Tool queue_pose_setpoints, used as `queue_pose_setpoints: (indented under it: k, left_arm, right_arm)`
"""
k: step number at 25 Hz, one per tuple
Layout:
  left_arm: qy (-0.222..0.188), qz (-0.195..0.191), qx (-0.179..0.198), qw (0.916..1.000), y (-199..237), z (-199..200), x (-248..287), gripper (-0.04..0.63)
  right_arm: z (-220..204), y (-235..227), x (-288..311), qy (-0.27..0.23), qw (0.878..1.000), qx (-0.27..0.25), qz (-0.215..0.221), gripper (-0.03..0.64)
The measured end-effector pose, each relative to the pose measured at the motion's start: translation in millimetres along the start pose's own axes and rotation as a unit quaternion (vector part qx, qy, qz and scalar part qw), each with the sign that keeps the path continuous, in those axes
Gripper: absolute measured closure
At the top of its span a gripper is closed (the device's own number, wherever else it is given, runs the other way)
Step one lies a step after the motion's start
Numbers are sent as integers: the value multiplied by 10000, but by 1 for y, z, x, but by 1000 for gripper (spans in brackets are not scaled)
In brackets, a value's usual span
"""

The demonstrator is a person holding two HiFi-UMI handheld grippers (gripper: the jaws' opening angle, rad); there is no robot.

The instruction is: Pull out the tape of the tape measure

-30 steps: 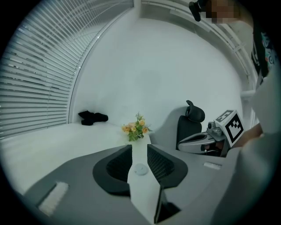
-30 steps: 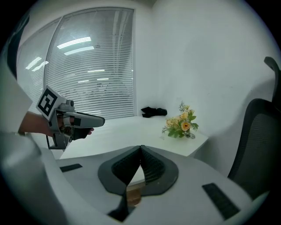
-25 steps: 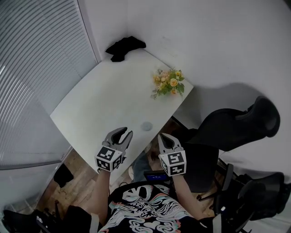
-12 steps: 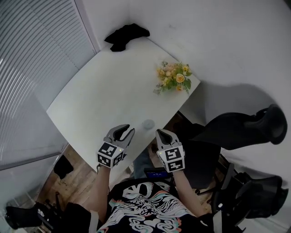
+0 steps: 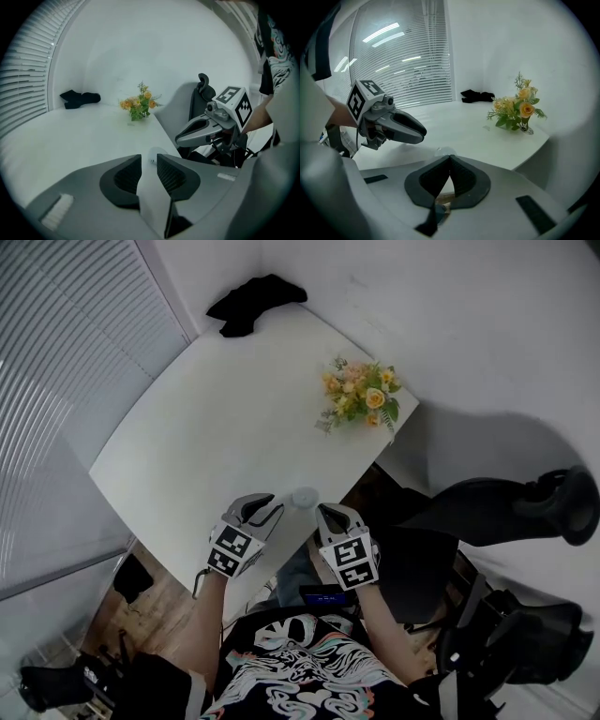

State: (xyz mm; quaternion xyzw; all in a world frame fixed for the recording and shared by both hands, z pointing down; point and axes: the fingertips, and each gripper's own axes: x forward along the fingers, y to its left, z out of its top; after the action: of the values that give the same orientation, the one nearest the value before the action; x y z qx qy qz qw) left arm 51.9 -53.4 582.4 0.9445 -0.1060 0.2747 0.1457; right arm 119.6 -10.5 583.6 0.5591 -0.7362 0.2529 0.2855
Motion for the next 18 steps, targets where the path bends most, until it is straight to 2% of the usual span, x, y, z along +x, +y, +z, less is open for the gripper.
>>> queue_pose_setpoints:
  k: [6, 11, 18]
  left_arm:
    - [278, -161, 461, 9984, 2, -1, 16, 491]
    - [409, -316, 561, 9971, 3, -3, 25, 491]
    - [770, -610, 1149, 9885, -2, -11, 35, 491]
  right_arm:
    - [-6, -3, 12, 218, 9996, -174, 91, 612]
    - [-9, -3, 22, 326, 9991, -194, 211, 612]
    - [-9, -2, 29, 315, 9988, -179, 342, 612]
